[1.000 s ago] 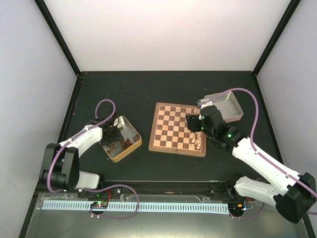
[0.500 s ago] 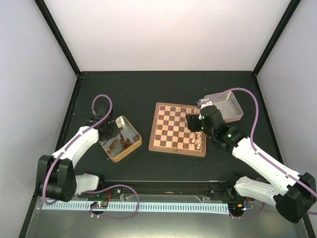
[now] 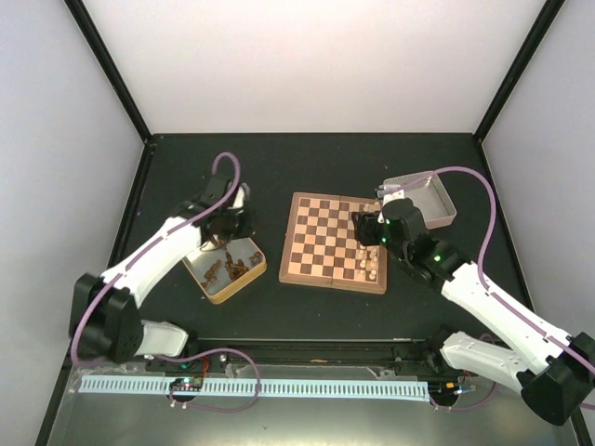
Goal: Set up the chess pieces on the board
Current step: Place the chess piece on the chessboard, then pick up the chess piece from the storage box.
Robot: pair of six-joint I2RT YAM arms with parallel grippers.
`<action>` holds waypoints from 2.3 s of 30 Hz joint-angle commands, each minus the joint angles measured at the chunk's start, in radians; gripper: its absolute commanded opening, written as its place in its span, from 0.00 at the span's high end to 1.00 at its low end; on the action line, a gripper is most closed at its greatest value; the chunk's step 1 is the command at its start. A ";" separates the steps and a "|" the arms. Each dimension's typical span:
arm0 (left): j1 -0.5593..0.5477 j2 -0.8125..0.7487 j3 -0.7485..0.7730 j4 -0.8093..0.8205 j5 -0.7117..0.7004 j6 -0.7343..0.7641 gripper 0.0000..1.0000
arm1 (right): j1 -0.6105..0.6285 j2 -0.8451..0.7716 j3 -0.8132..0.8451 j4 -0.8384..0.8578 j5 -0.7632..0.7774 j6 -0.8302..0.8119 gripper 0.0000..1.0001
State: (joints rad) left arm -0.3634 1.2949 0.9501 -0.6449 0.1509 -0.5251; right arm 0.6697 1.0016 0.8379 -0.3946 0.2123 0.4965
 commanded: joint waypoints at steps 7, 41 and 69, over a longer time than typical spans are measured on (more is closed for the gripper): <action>-0.166 0.512 0.489 -0.096 -0.012 0.107 0.90 | -0.011 -0.067 -0.051 0.000 0.042 0.035 0.39; -0.187 0.989 0.957 -0.159 -0.116 0.232 0.78 | -0.016 -0.051 -0.063 -0.008 0.030 0.045 0.38; -0.122 0.126 0.166 0.105 -0.279 0.029 0.52 | -0.018 -0.026 -0.049 0.014 -0.016 0.057 0.37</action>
State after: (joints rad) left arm -0.5175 1.5448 1.2812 -0.5938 -0.0204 -0.3920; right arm 0.6594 0.9585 0.7776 -0.3988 0.2134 0.5373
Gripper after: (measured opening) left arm 0.489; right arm 0.633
